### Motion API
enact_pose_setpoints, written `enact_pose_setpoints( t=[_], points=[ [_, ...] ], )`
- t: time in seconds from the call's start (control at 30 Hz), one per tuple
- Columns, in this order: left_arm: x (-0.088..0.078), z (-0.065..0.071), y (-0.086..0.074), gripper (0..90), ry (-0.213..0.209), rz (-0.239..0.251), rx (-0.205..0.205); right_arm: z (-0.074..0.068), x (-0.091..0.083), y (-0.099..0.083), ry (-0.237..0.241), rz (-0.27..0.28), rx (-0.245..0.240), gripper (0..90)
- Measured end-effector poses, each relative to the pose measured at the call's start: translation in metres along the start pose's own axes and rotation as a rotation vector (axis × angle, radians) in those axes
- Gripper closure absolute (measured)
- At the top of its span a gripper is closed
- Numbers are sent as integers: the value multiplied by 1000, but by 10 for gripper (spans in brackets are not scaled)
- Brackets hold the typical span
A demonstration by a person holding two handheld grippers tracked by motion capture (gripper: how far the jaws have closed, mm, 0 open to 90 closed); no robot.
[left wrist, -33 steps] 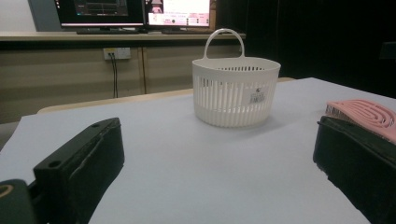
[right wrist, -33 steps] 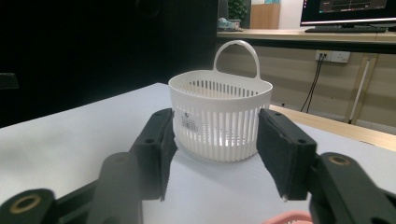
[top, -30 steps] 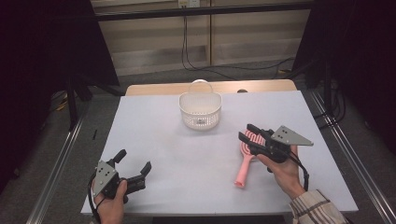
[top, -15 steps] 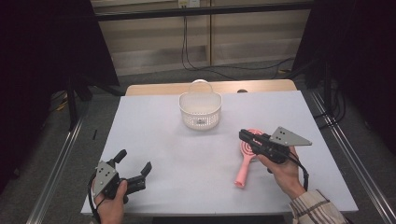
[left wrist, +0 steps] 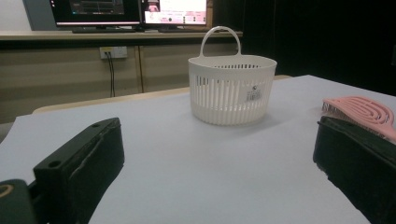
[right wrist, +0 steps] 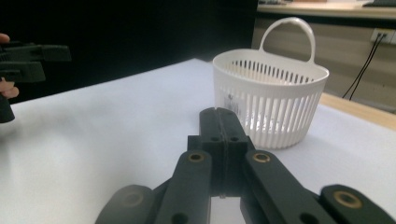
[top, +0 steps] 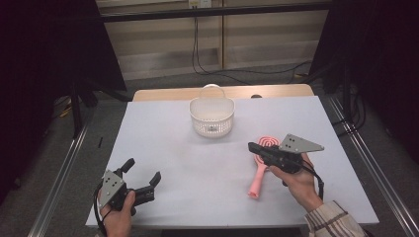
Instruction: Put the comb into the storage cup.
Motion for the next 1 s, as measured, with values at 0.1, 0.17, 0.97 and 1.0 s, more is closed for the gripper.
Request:
enact_pose_setpoints(
  t=[0.1, 0.17, 0.97, 1.0],
  points=[
    [0, 0, 0, 20, 1, 0, -2, -1, 2, -2, 9, -44, 1, 900],
    [0, -1, 0, 20, 0, -2, -6, -1, 5, -5, 18, -82, 9, 900],
    [0, 0, 0, 20, -6, 0, -2, -8, 32, -27, 143, -449, 76, 900],
    [0, 0, 0, 20, -7, -1, -3, -8, 32, -28, 147, -469, 79, 900]
  ],
)
Point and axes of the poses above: each handheld gripper's, and its own axes: x roughly forward along the jaws, y roughly out of its top, z roughly to its right, the point moved 6 cm from there along x, roughly forward along the jaws, and after that the axes turned 5 degrees about -z, right-handed, at the moved point
